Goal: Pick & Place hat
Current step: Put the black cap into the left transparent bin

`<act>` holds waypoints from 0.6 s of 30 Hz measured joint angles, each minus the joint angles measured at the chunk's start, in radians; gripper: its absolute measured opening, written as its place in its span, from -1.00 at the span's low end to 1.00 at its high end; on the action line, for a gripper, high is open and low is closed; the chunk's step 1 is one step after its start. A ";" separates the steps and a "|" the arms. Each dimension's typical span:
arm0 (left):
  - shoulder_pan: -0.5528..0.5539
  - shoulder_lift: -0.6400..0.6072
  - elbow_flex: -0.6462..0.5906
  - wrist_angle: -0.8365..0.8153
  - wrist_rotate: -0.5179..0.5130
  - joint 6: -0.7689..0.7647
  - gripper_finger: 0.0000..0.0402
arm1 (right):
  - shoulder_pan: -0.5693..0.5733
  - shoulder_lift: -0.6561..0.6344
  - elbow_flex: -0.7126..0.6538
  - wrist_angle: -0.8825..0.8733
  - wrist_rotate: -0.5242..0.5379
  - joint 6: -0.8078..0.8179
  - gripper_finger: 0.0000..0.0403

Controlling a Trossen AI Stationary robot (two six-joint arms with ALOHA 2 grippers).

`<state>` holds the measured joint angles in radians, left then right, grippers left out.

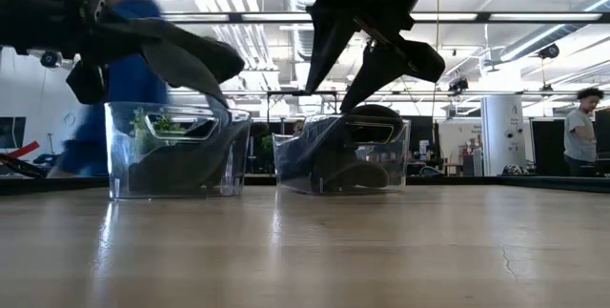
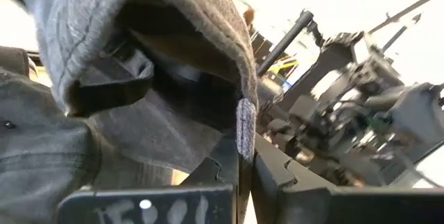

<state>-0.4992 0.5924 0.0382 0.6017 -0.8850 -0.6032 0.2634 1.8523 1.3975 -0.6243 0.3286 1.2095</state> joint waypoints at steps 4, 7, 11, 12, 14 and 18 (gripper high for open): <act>0.000 0.007 0.078 -0.268 -0.007 -0.159 -0.94 | 0.000 0.000 0.005 0.001 0.000 0.002 0.06; 0.000 0.020 0.138 -0.502 -0.006 -0.266 -0.86 | 0.000 0.000 0.008 0.001 0.001 -0.002 0.06; 0.000 0.038 0.185 -0.685 0.006 -0.362 -0.66 | 0.000 0.000 0.020 0.005 0.007 -0.039 0.07; 0.000 0.044 0.187 -0.706 0.018 -0.385 -0.61 | -0.002 0.000 0.026 0.007 0.011 -0.051 0.08; 0.000 0.062 0.183 -0.725 0.042 -0.432 -0.51 | -0.007 0.000 0.040 0.007 0.017 -0.074 0.09; 0.004 0.102 0.183 -0.728 0.041 -0.508 -0.37 | -0.034 0.000 0.074 0.010 0.019 -0.124 0.11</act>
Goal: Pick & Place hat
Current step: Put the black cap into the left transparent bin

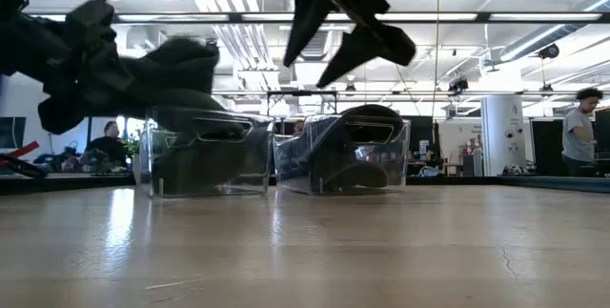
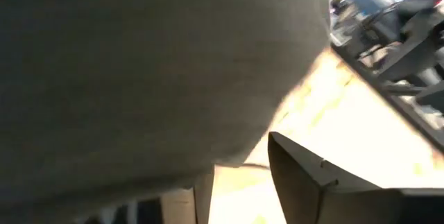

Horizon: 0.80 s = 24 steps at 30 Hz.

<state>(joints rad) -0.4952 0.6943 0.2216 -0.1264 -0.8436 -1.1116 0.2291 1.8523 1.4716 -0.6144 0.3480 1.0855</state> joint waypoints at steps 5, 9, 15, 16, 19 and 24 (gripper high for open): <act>0.047 0.065 0.002 -0.035 0.063 -0.129 -0.31 | -0.043 0.000 0.034 0.011 -0.019 -0.048 0.12; 0.074 0.097 0.034 -0.053 0.098 -0.116 -0.30 | -0.077 0.000 0.046 0.083 -0.054 -0.097 0.12; 0.159 0.147 0.098 -0.049 0.154 0.021 -0.30 | -0.159 0.000 0.065 0.240 -0.068 -0.181 0.12; 0.173 0.159 0.104 -0.052 0.184 0.036 -0.30 | -0.175 0.000 0.067 0.260 -0.069 -0.196 0.12; 0.192 0.189 0.146 -0.064 0.214 0.103 -0.30 | -0.220 0.012 0.076 0.288 -0.094 -0.223 0.12; 0.237 0.229 0.244 -0.202 0.170 0.214 -0.30 | -0.267 0.049 0.076 0.308 -0.152 -0.236 0.12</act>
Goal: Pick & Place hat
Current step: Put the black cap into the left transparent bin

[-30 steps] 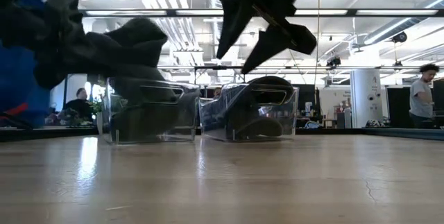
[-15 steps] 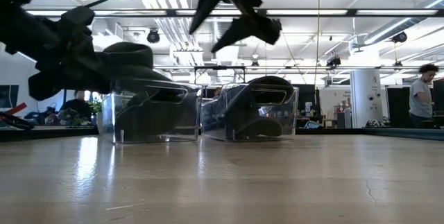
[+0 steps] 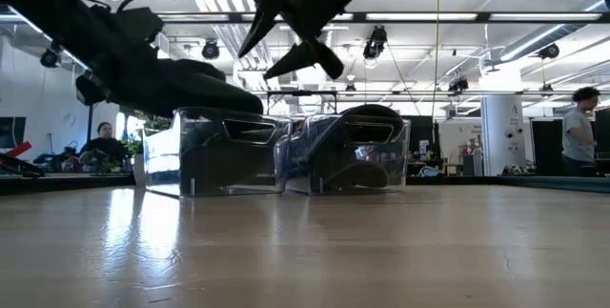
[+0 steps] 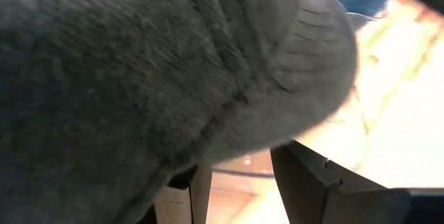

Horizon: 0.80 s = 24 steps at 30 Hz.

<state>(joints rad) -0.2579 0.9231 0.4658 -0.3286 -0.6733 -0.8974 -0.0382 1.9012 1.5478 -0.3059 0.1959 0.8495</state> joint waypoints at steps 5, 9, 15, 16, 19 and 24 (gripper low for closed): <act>0.077 0.043 0.018 -0.054 0.055 0.004 -0.30 | -0.022 0.074 0.012 0.054 -0.043 -0.016 0.12; 0.127 0.087 0.016 -0.034 0.179 0.006 -0.30 | -0.030 0.148 0.056 0.046 -0.097 -0.016 0.12; 0.121 0.081 0.058 -0.038 0.330 0.002 -0.30 | -0.026 0.177 0.122 -0.118 -0.087 -0.039 0.12; 0.120 0.076 0.067 -0.044 0.343 0.001 -0.30 | -0.026 0.177 0.130 -0.152 -0.072 -0.044 0.12; 0.114 0.063 0.083 -0.085 0.354 -0.002 -0.30 | -0.031 0.177 0.139 -0.209 -0.032 -0.046 0.12; 0.112 0.061 0.058 -0.122 0.381 -0.093 -0.30 | -0.033 0.176 0.139 -0.212 -0.013 -0.046 0.12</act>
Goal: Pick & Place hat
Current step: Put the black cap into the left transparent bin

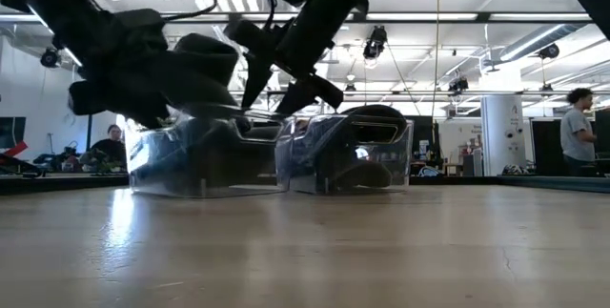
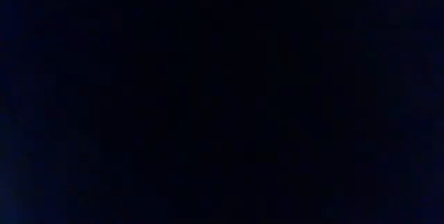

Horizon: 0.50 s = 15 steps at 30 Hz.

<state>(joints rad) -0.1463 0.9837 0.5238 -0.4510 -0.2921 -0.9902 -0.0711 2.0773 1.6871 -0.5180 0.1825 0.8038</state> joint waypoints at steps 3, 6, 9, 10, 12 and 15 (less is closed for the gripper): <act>-0.002 -0.001 -0.019 -0.024 0.029 -0.050 -0.30 | 0.011 -0.002 0.021 0.000 -0.001 -0.006 0.12; -0.002 0.000 -0.019 -0.020 0.025 -0.052 -0.30 | 0.038 -0.020 0.077 0.008 0.013 -0.053 0.12; -0.002 0.000 -0.020 -0.021 0.020 -0.041 -0.30 | 0.069 -0.038 0.144 0.022 0.067 -0.132 0.12; -0.002 0.001 -0.020 -0.020 0.019 -0.037 -0.30 | 0.078 -0.038 0.168 0.032 0.087 -0.178 0.12; -0.002 0.001 -0.020 -0.020 0.016 -0.029 -0.30 | 0.087 -0.033 0.217 0.046 0.113 -0.267 0.12; -0.005 -0.002 -0.019 -0.020 0.013 -0.034 -0.30 | 0.067 0.000 0.265 0.067 0.081 -0.307 0.12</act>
<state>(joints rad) -0.1510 0.9817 0.5048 -0.4708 -0.2789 -1.0238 -0.0037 2.0778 1.9519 -0.4513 0.2634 0.4972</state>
